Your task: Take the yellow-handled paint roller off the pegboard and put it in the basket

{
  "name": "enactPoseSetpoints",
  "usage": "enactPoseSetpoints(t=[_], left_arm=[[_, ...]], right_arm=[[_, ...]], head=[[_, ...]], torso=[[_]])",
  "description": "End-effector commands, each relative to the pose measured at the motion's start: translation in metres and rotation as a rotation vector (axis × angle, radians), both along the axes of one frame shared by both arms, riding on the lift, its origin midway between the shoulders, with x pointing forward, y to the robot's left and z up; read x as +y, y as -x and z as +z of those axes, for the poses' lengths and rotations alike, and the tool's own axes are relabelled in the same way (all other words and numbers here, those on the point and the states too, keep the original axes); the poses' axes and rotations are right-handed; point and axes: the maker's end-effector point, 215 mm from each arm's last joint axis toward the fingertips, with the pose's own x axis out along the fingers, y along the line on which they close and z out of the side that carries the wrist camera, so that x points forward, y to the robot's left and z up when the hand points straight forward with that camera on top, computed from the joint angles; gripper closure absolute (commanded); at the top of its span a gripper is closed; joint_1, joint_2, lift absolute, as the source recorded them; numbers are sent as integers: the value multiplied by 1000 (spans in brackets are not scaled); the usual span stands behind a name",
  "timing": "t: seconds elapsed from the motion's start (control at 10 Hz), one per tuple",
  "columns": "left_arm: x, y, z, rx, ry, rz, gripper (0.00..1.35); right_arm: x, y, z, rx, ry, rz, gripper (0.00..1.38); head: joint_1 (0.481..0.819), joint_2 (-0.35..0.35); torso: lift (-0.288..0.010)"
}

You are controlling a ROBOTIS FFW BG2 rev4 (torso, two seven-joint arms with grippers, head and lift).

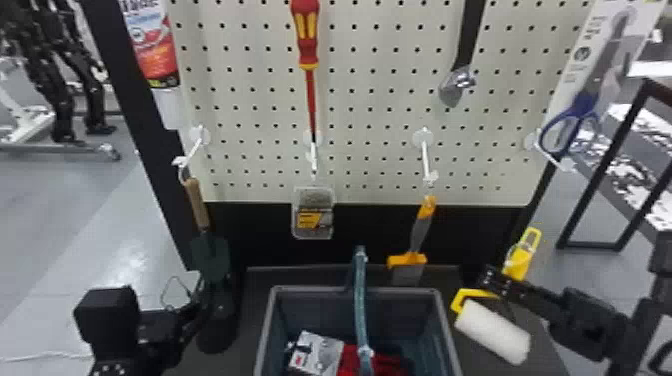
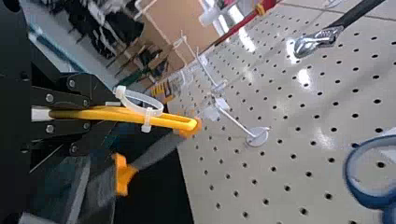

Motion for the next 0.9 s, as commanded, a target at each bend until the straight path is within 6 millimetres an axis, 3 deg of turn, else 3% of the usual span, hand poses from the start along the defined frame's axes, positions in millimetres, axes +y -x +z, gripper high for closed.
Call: enactPoseSetpoints(t=[0.0, 0.2, 0.4, 0.5, 0.7, 0.8], left_arm=[[-1, 0, 0, -1, 5, 2, 131], [0, -1, 1, -4, 5, 3, 131], [-1, -2, 2, -4, 8, 3, 131], [-2, -2, 2, -4, 10, 3, 131], [-3, -3, 2, -6, 11, 2, 131], [-1, -3, 2, -6, 12, 4, 131]], right_arm=[[26, 13, -1, 49, -89, 57, 1230], [72, 26, -12, 112, -179, 153, 1230], [106, 34, -23, 144, -210, 248, 1230], [111, 30, -31, 136, -191, 287, 1230], [99, 18, -48, 138, -135, 281, 1230], [105, 18, -54, 149, -147, 299, 1230]], head=[[549, 0], [549, 0], [549, 0], [549, 0], [549, 0], [549, 0]], torso=[[-100], [-100], [-100], [-100], [-100], [-100]])
